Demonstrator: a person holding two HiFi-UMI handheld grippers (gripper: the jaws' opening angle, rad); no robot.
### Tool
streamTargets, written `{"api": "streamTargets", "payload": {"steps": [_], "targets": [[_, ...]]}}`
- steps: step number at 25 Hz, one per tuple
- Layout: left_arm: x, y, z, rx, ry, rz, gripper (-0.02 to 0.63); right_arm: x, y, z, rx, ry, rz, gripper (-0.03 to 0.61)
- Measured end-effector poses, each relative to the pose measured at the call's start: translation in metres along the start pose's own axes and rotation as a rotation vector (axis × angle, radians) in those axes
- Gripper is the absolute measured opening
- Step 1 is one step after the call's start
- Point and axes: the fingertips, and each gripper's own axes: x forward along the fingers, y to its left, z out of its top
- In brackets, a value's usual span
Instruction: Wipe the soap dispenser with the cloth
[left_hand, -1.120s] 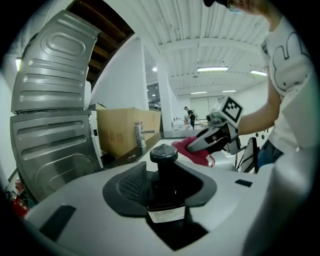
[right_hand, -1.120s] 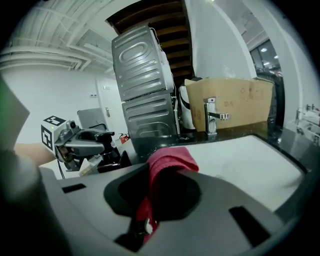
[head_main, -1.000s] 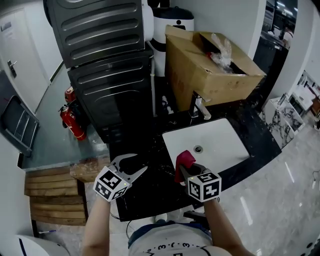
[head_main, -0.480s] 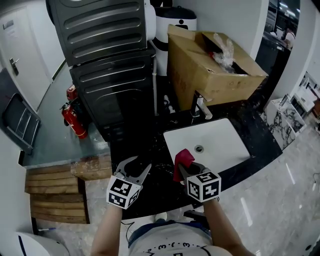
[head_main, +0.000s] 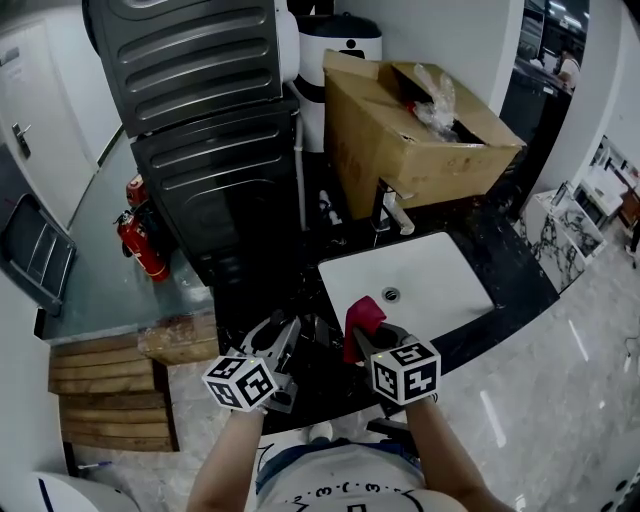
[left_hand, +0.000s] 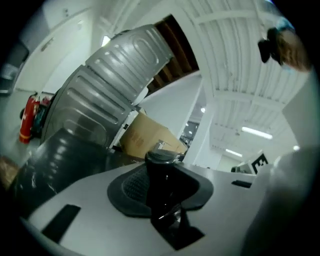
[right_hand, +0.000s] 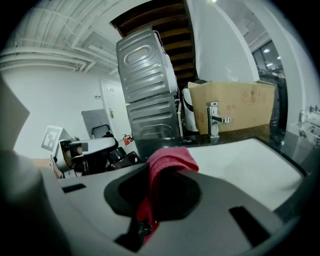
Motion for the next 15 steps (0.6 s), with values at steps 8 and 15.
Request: {"api": "streamTargets", "payload": {"steps": [8, 15], "targets": [[-0.01, 0.011, -0.001, -0.12, -0.091, 0.038, 0.106, -0.001, 0.04, 0.019, -0.008, -0.038, 0.143, 0.049], [-0.014, 0.012, -0.003, -0.097, -0.074, 0.048, 0.106, 0.018, 0.083, 0.014, -0.107, 0.029, 0.238, 0.049]]}}
